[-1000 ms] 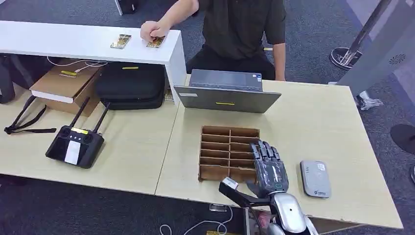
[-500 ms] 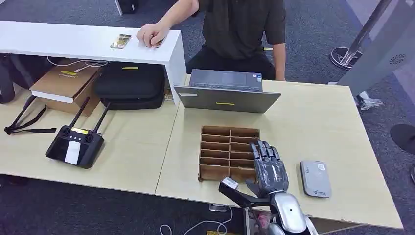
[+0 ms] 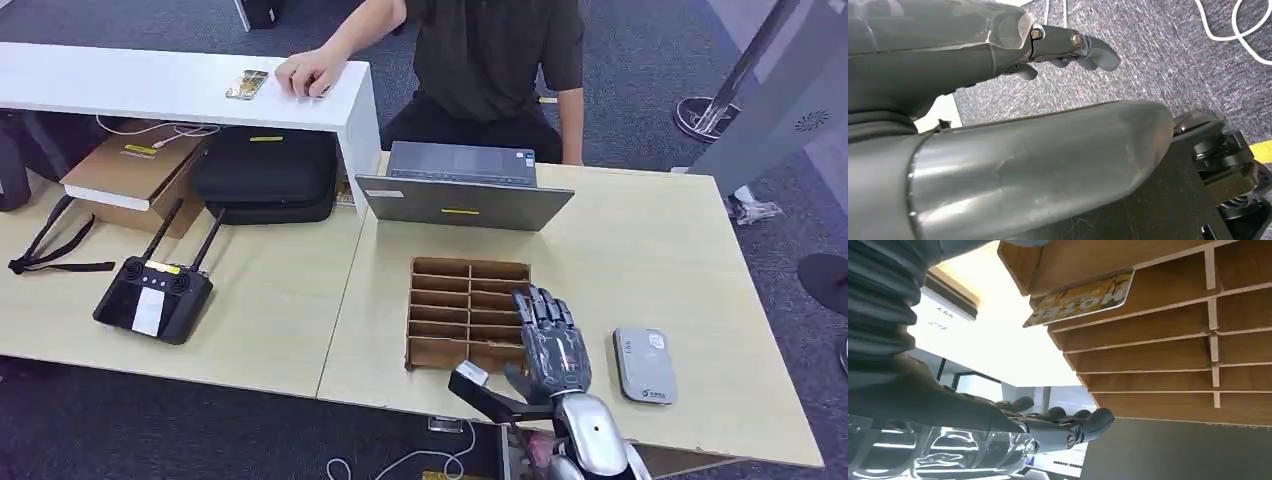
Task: Pass the card to the sensor for recognition and then transmit it.
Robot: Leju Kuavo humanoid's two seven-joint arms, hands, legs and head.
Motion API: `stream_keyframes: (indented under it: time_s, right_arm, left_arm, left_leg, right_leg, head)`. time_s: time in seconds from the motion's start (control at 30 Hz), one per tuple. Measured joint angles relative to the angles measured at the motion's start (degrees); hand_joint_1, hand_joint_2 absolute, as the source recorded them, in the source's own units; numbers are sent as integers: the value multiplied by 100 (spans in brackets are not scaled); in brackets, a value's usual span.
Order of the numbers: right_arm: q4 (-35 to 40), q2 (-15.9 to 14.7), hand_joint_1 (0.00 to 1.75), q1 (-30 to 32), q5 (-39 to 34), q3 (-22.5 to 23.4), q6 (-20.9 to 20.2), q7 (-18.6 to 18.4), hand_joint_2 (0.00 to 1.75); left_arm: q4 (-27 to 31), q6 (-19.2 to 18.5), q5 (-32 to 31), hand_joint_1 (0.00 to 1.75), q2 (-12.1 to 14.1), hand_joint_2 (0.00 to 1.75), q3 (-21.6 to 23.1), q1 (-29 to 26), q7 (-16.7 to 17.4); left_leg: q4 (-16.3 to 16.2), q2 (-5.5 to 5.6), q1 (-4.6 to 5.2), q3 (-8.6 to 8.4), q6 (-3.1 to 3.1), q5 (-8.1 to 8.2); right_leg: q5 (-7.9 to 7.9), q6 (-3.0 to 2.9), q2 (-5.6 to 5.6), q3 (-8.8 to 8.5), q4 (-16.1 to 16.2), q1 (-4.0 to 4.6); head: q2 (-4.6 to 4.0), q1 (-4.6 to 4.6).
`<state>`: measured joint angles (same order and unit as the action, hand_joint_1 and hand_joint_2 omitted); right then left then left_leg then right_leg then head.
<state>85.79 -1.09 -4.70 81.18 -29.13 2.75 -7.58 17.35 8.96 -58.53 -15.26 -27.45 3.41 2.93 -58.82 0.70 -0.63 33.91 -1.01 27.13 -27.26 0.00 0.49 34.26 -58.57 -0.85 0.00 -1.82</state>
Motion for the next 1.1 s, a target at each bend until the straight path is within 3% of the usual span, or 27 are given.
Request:
stream_keyframes:
  time_s: [1.1]
  right_arm:
    - [-127, 26, 0, 6, -96, 2, -155, 98, 175]
  left_arm:
    - [0, -4, 26, 0, 2, 0, 289, 14, 2]
  left_leg:
    - [0, 0, 0, 1, 0, 0]
  right_leg:
    - [0, 0, 0, 0, 0, 0]
  head:
    - [0, 0]
